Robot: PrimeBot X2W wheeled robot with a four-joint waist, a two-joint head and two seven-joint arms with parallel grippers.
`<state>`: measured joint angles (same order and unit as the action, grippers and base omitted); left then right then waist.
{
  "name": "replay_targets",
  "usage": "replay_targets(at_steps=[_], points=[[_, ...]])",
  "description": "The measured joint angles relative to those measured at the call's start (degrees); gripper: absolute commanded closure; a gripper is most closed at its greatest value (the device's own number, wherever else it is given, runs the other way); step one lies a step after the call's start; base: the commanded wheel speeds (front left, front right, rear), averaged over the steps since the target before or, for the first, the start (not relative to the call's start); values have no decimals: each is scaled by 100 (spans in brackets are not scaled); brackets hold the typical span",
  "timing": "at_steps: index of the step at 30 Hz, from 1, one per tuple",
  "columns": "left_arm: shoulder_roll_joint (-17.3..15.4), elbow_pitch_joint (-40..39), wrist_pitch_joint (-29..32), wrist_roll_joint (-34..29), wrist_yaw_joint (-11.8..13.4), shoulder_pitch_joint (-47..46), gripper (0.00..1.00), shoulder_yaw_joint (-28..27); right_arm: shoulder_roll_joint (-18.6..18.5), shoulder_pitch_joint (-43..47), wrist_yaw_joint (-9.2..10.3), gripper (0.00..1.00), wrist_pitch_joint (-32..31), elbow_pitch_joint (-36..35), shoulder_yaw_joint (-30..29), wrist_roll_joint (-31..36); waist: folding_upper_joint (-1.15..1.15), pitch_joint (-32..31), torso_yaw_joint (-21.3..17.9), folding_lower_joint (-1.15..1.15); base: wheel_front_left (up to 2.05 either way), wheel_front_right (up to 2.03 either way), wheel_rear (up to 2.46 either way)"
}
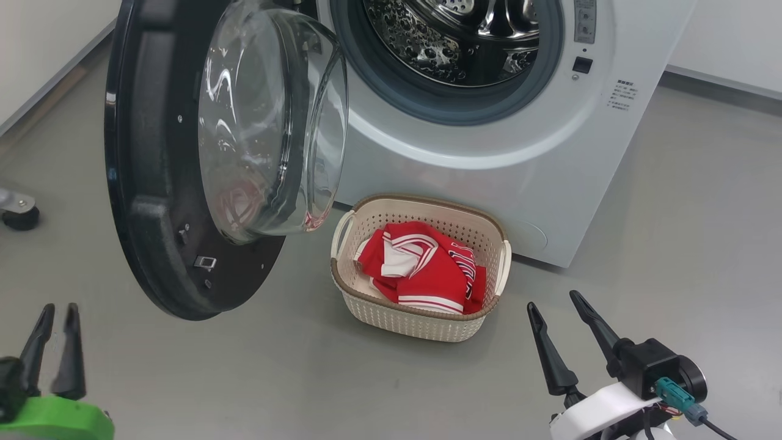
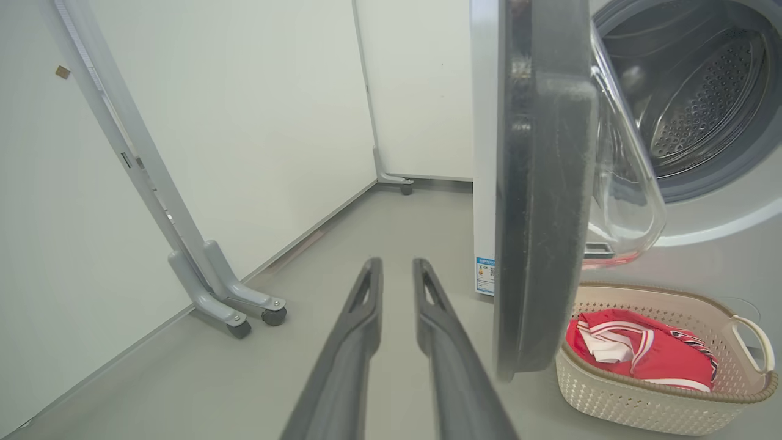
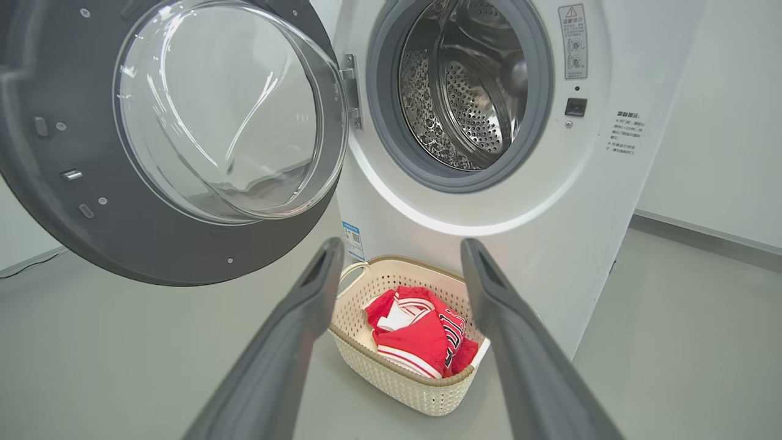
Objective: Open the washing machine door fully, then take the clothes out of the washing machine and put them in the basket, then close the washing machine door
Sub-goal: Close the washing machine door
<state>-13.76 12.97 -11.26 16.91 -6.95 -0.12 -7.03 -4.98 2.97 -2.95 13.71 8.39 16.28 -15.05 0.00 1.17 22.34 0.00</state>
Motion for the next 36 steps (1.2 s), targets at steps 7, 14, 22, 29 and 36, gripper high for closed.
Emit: replay_targets(at_steps=[7, 14, 22, 29, 36], points=[[49, -57, -249, -240, -42, 169, 0, 397, 2, 16, 8, 0, 21, -5, -41, -5, 0, 14, -59, 0, 0, 0, 0], [151, -99, -282, -315, -42, 208, 0, 400, 12, 22, 12, 0, 22, -13, -52, -7, 0, 57, -76, 0, 0, 0, 0], [249, -198, -302, -426, -41, 282, 0, 400, 18, 22, 14, 0, 22, -26, -90, -8, 0, 91, -73, 0, 0, 0, 0], [326, -296, -303, -432, -38, 286, 0, 338, 27, 22, 14, 0, 23, -26, -97, -8, 0, 96, -45, 0, 0, 0, 0], [371, -455, -312, -441, -38, 286, 0, 293, 38, 22, 14, 0, 23, -26, -97, -8, 0, 106, -8, 0, 0, 0, 0]])
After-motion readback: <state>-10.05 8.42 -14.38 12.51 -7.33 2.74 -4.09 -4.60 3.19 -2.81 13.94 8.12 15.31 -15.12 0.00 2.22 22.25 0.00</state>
